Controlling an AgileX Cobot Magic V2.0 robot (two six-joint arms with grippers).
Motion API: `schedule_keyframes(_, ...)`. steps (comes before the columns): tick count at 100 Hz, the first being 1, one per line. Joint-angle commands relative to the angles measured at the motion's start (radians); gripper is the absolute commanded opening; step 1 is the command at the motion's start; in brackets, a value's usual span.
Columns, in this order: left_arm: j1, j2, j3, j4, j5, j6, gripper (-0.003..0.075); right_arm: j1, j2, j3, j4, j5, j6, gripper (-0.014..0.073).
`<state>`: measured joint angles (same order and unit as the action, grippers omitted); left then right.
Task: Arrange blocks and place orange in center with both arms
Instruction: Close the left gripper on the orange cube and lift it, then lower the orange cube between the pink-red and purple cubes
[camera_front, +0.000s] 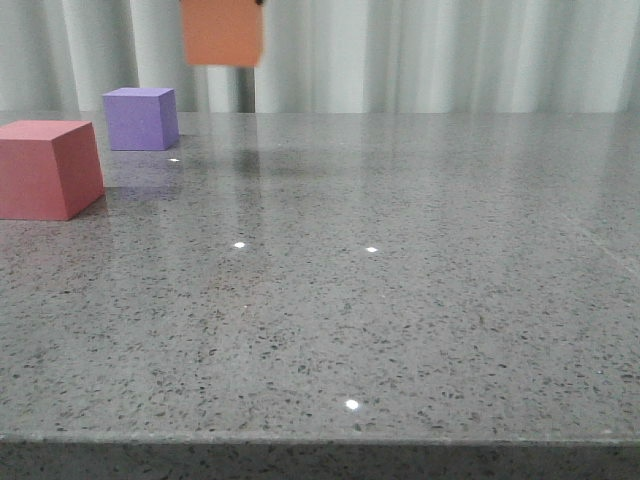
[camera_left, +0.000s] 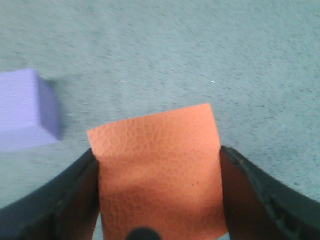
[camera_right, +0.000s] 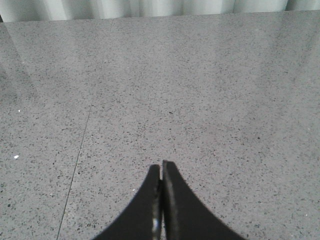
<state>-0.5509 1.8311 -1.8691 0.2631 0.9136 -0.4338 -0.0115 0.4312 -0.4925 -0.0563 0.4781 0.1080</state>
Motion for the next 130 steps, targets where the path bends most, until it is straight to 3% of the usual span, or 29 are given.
schedule_keyframes(1,0.031,-0.077,-0.031,0.017,-0.013,0.035,0.0321,-0.005,0.003,-0.027,-0.003,-0.082,-0.008,-0.0067)
schedule_keyframes(51,0.212,-0.086,0.110,-0.127,-0.034,0.199,0.0321,-0.005,0.003,-0.027,-0.003,-0.082,-0.008,-0.0067)
schedule_keyframes(106,0.277,-0.082,0.300,-0.149,-0.241,0.210,0.0321,-0.005,0.003,-0.027,-0.003,-0.082,-0.008,-0.0067)
schedule_keyframes(130,0.281,-0.073,0.310,-0.158,-0.262,0.210,0.0323,-0.005,0.003,-0.027,-0.003,-0.082,-0.008,-0.0067)
